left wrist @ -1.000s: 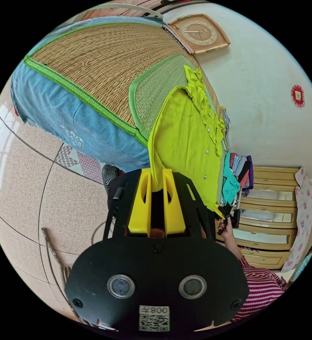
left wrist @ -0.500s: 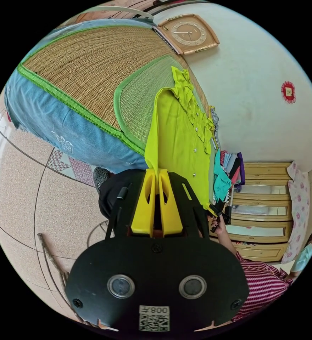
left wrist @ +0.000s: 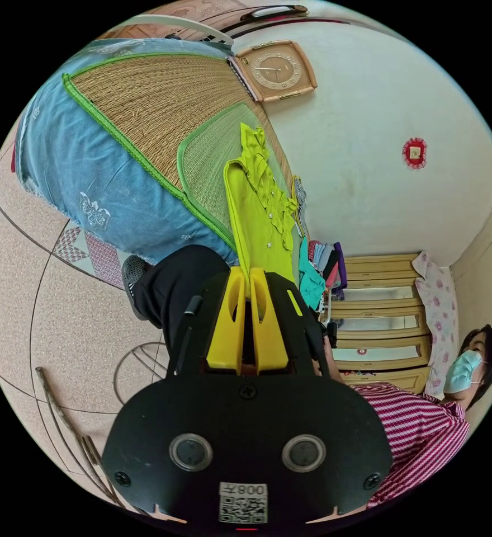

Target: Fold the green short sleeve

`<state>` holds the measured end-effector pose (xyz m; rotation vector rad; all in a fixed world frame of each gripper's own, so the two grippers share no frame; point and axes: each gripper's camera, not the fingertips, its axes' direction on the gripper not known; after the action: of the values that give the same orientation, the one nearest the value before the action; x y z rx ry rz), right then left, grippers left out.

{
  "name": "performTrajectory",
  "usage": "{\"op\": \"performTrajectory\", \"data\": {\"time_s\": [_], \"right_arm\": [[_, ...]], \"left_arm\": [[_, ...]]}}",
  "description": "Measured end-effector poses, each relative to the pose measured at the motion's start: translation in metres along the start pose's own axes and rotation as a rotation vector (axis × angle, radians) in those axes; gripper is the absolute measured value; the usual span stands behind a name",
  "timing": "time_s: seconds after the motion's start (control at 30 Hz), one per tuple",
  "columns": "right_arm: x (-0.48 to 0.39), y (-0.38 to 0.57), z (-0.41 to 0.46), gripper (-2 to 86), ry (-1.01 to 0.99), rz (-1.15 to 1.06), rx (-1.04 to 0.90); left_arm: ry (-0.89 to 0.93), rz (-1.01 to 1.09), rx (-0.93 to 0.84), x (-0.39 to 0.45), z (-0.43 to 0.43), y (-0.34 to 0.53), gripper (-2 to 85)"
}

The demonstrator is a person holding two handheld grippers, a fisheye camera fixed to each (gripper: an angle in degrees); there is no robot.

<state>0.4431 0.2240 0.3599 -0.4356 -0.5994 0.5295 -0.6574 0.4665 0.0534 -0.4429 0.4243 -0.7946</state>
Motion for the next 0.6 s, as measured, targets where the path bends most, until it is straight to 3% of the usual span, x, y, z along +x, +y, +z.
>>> {"op": "performTrajectory", "data": {"time_s": [0.6], "right_arm": [[0.013, 0.085, -0.031, 0.4, -0.073, -0.05, 0.004]], "left_arm": [[0.096, 0.069, -0.013, -0.022, -0.038, 0.09, 1.0]]}}
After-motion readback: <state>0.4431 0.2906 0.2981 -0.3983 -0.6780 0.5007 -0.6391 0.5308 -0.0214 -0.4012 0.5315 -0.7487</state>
